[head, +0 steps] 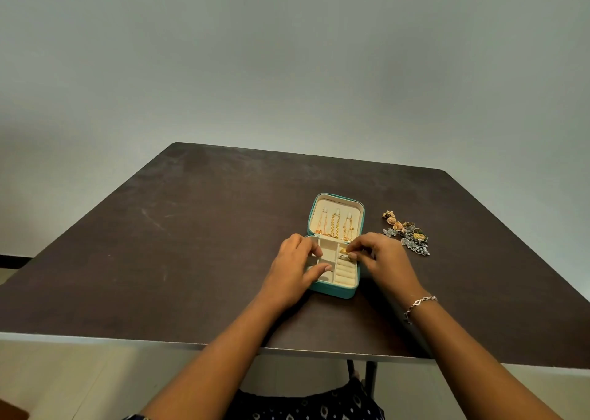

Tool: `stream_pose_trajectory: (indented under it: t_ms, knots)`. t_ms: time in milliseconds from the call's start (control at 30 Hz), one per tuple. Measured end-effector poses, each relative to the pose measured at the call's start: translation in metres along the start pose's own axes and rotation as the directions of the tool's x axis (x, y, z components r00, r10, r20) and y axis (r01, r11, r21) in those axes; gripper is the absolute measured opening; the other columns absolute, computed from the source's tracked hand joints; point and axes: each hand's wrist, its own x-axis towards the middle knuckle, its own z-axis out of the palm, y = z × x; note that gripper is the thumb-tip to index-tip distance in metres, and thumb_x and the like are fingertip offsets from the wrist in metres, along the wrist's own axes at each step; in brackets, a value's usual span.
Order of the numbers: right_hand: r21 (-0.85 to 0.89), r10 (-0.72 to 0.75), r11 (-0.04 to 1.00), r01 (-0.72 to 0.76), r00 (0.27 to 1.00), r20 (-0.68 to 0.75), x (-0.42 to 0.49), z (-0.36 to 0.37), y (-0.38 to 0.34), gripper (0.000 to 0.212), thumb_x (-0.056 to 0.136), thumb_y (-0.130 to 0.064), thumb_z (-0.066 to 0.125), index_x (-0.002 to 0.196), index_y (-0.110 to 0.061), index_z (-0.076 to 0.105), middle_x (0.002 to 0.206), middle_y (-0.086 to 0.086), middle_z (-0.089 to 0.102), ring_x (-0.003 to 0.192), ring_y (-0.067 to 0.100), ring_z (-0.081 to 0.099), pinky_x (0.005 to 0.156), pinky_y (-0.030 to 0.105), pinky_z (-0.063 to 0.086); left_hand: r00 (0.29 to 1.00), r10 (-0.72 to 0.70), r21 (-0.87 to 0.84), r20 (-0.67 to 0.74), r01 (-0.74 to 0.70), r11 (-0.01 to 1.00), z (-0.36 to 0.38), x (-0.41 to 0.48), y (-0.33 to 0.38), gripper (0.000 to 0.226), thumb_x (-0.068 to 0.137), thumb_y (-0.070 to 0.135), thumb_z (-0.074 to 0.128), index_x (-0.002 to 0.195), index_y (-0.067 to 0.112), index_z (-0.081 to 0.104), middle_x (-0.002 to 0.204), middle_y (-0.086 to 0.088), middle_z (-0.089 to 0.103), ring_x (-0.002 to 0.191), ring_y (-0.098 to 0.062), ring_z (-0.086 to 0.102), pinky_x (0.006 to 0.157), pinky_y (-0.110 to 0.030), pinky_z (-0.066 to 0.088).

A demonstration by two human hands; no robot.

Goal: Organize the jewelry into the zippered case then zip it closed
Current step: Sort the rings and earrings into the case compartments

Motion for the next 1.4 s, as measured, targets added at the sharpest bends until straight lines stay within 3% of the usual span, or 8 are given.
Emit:
stream_pose_trajectory:
  t_ms: [133,333,633,767,867,1067,1267,1400]
  knots:
    - [0.017,-0.072,0.997,0.074,0.994,-0.077,-0.004,-0.004,0.006,0.023,0.081,0.005,0.057,0.087,-0.012,0.071,0.090,0.003,0.068,0.088,0.018,0.059,0.075,0.030,0.048,1.000,-0.001,0.004,0.001,0.001,1.000,0.000,0.000,0.001,0.025,0.088,0.035,0.057,0.105,0.019,0.051,0.107,0.010,0.038,0.108,-0.004,0.035,0.085,-0.018,0.035]
    - [-0.058,-0.180,0.982,0.178,0.982,-0.049,-0.010,0.001,0.012,0.031,0.080,0.011,0.054,0.085,-0.013,0.073,0.092,0.006,0.067,0.087,0.023,0.057,0.070,0.029,0.045,1.000,0.001,0.009,-0.002,-0.001,1.000,0.000,0.000,0.000,0.025,0.087,0.035,0.057,0.104,0.019,0.051,0.105,0.010,0.038,0.106,-0.005,0.037,0.084,-0.018,0.035]
    - [0.023,-0.186,0.982,0.189,0.977,-0.103,-0.009,0.004,0.019,0.028,0.080,0.011,0.055,0.092,-0.009,0.071,0.094,0.005,0.067,0.089,0.016,0.059,0.076,0.026,0.049,1.000,-0.009,0.021,-0.003,0.009,1.000,0.000,0.000,0.000,0.024,0.088,0.035,0.056,0.105,0.019,0.051,0.107,0.010,0.039,0.106,-0.004,0.036,0.084,-0.018,0.036]
    - [0.104,-0.088,0.989,0.105,0.983,-0.160,-0.007,-0.004,0.030,0.019,0.081,0.001,0.061,0.093,-0.013,0.069,0.089,-0.005,0.064,0.082,0.002,0.055,0.073,0.008,0.042,1.000,0.001,0.027,-0.013,0.000,1.000,0.002,0.000,-0.002,0.024,0.088,0.036,0.055,0.105,0.019,0.051,0.107,0.009,0.040,0.106,-0.004,0.037,0.084,-0.018,0.037]
    - [0.112,0.037,0.994,-0.020,0.987,-0.158,-0.002,-0.017,0.050,0.014,0.082,-0.004,0.064,0.091,-0.013,0.069,0.088,-0.009,0.063,0.080,0.001,0.055,0.069,0.005,0.040,1.000,0.014,0.028,-0.017,-0.013,1.000,0.003,0.000,-0.004,0.023,0.089,0.036,0.054,0.105,0.019,0.052,0.108,0.008,0.042,0.106,-0.006,0.039,0.084,-0.019,0.038]
    - [0.040,0.274,0.962,-0.272,0.937,-0.215,0.032,-0.050,0.101,0.007,0.081,-0.008,0.066,0.082,-0.013,0.070,0.083,0.002,0.069,0.077,0.014,0.060,0.072,0.027,0.045,0.998,0.037,0.029,-0.050,-0.035,0.999,0.005,0.000,-0.006,0.020,0.089,0.035,0.055,0.103,0.020,0.052,0.105,0.009,0.042,0.104,-0.004,0.040,0.079,-0.016,0.033]
    - [-0.086,0.422,0.895,-0.438,0.893,-0.155,0.069,-0.057,0.122,0.005,0.082,-0.010,0.064,0.079,-0.012,0.068,0.088,0.008,0.069,0.078,0.016,0.056,0.074,0.028,0.045,0.997,0.046,0.046,-0.056,-0.044,0.998,0.005,0.001,-0.007,0.020,0.089,0.035,0.055,0.103,0.021,0.052,0.106,0.009,0.043,0.103,-0.004,0.040,0.077,-0.015,0.034]
    - [-0.162,0.478,0.858,-0.488,0.873,-0.096,0.082,-0.050,0.125,0.004,0.082,-0.017,0.067,0.077,-0.016,0.067,0.089,0.008,0.071,0.084,0.022,0.063,0.080,0.034,0.051,0.998,0.041,0.046,-0.052,-0.039,0.998,0.006,0.001,-0.008,0.020,0.088,0.035,0.055,0.103,0.022,0.053,0.105,0.009,0.044,0.103,-0.004,0.041,0.081,-0.017,0.037]
